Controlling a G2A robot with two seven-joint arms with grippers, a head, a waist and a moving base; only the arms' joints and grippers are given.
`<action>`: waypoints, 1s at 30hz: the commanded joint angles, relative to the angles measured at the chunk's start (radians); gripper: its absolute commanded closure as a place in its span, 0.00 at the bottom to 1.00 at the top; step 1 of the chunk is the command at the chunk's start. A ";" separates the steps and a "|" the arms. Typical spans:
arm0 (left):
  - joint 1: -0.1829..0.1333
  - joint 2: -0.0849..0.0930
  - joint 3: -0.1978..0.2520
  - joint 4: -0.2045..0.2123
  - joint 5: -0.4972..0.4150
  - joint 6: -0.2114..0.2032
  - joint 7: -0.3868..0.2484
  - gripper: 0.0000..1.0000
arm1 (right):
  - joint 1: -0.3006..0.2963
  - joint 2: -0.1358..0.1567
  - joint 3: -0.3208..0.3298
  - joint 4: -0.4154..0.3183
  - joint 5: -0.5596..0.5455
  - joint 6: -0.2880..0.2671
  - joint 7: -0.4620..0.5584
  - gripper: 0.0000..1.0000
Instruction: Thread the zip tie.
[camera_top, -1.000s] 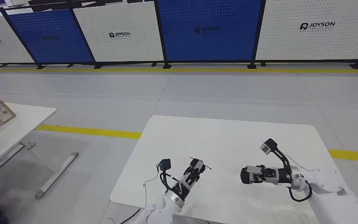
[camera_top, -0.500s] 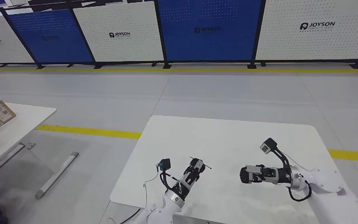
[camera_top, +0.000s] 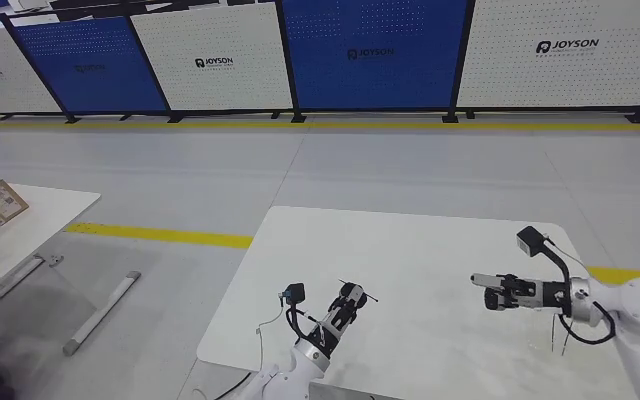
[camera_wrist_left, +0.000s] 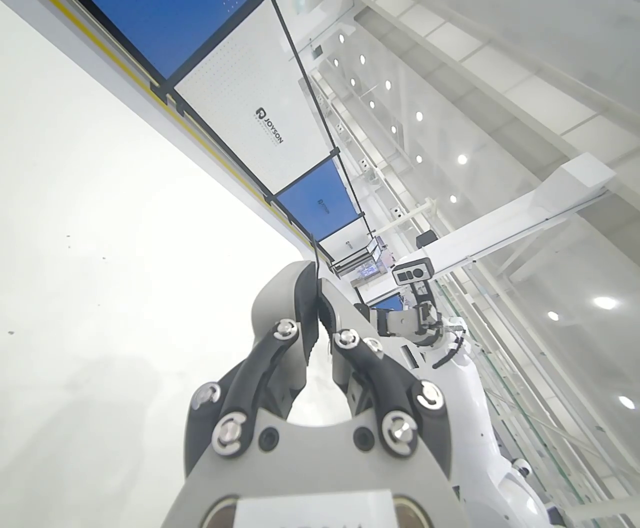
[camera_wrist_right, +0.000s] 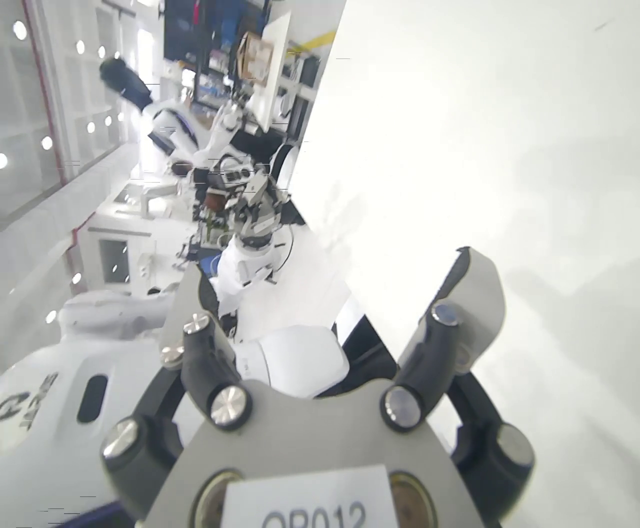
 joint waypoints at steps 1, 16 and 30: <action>0.000 0.000 0.000 0.000 0.000 0.000 0.000 1.00 | 0.000 -0.001 -0.002 0.001 0.004 -0.003 0.007 0.00; 0.000 0.000 0.000 0.000 0.000 0.000 0.000 1.00 | -0.054 0.022 0.055 -0.132 -0.190 0.276 -0.178 0.00; 0.000 0.000 0.000 0.000 0.000 0.000 0.000 1.00 | -0.063 0.041 0.077 -0.165 -0.436 0.402 -0.170 0.00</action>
